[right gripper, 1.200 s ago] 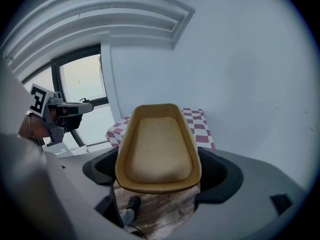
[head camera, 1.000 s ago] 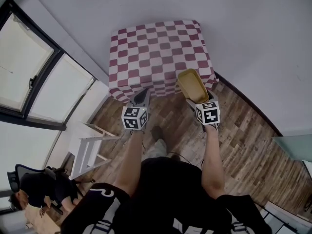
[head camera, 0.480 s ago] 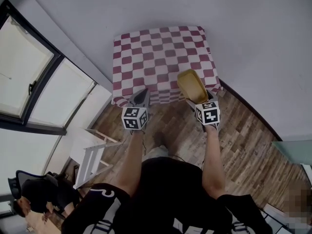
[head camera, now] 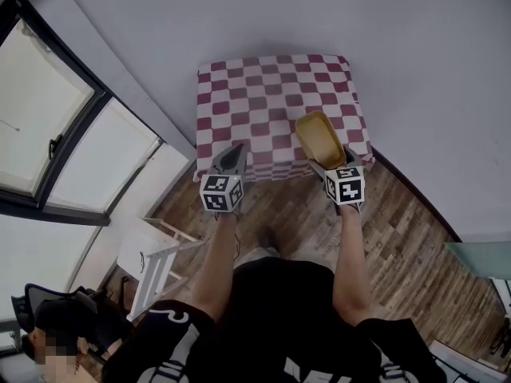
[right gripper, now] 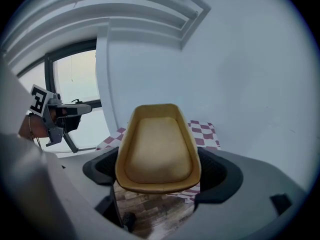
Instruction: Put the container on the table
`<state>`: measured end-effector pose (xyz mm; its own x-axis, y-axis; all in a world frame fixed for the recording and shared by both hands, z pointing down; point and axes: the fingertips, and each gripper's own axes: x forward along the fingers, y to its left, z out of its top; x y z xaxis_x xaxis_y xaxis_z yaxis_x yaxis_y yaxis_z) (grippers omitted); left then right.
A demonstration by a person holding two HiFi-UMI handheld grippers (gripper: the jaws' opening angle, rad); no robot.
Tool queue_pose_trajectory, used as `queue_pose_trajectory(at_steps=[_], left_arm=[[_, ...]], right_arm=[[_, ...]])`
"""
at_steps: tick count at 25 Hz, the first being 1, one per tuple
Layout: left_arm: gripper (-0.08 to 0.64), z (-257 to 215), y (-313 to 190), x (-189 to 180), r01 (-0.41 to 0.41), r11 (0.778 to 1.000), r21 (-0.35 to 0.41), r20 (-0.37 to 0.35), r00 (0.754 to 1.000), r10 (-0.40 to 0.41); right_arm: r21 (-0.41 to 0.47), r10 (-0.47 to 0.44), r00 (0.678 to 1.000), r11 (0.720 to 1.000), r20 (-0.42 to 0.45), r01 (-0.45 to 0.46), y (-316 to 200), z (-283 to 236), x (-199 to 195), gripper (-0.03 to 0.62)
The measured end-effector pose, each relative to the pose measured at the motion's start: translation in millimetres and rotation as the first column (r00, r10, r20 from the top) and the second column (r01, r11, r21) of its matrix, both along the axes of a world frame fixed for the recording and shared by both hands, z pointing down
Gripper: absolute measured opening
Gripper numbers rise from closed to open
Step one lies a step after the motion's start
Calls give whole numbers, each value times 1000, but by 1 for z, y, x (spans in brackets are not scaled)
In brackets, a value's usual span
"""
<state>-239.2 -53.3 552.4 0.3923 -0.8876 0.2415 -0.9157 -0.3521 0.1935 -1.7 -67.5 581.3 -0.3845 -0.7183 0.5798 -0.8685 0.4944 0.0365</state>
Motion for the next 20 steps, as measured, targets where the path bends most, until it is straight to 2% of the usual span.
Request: queue_pose_trajectory(at_steps=[9, 20], left_arm=[[25, 0, -23, -14, 6, 1000, 4, -18, 1000, -6], [25, -1, -39, -9, 54, 999, 2, -3, 999, -54]], right_arm=[[6, -11, 1000, 1000, -24, 11, -25, -6, -14, 479], [4, -62, 998, 998, -2, 62, -55, -3, -14, 479]])
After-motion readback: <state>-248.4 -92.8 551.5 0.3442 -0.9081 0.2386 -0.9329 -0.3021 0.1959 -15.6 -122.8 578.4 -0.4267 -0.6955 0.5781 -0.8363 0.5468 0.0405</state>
